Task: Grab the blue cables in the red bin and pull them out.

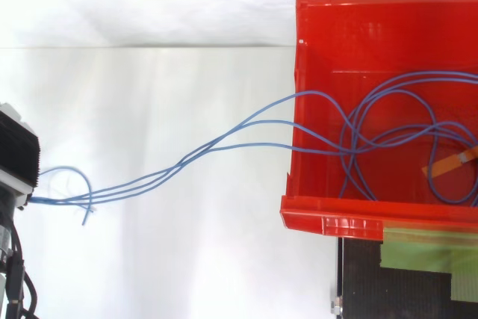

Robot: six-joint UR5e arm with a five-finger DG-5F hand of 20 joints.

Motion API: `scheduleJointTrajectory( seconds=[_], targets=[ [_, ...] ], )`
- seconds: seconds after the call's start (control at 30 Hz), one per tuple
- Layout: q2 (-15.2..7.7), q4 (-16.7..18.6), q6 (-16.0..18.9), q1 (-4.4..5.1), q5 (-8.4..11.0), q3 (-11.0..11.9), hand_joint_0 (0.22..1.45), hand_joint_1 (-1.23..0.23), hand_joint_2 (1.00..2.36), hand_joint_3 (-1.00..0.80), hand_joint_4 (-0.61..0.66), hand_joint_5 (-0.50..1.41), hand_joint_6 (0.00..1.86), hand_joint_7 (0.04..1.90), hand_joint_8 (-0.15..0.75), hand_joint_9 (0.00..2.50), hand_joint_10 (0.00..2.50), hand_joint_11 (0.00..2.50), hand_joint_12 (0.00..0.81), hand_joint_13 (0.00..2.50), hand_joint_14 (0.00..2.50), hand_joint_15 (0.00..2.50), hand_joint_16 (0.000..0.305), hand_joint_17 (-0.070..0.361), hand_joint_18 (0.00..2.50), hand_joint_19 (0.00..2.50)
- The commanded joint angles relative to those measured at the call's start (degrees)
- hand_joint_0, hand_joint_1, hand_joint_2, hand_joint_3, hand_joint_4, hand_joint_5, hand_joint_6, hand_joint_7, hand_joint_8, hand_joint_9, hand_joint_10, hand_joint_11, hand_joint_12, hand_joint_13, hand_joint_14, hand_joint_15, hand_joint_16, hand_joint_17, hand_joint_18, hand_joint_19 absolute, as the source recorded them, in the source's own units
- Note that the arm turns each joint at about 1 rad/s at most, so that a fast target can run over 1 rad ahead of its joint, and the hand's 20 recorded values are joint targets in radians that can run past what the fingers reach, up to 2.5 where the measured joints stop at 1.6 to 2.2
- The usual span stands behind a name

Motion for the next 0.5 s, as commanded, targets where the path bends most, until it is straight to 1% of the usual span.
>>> scheduleJointTrajectory(
  seconds=[0.0, 0.47],
  targets=[
    [0.0, 0.0, 0.0, 0.0, 0.0, 0.1, 0.94, -0.96, 1.01, -0.85, -0.13, 0.67, 1.29, 0.47, 0.183, 1.32, 0.02, 1.59, 0.294, 1.39, 0.02, 1.58, 0.049, 0.11, 0.96, 0.89],
    [0.0, 0.0, 0.0, 0.0, 0.0, 0.0, 0.94, -0.96, 1.01, -0.86, -0.12, 0.68, 1.27, 0.48, 0.187, 1.33, 0.02, 1.57, 0.3, 1.37, 0.02, 1.55, 0.048, 0.109, 0.96, 0.89]
  ],
)
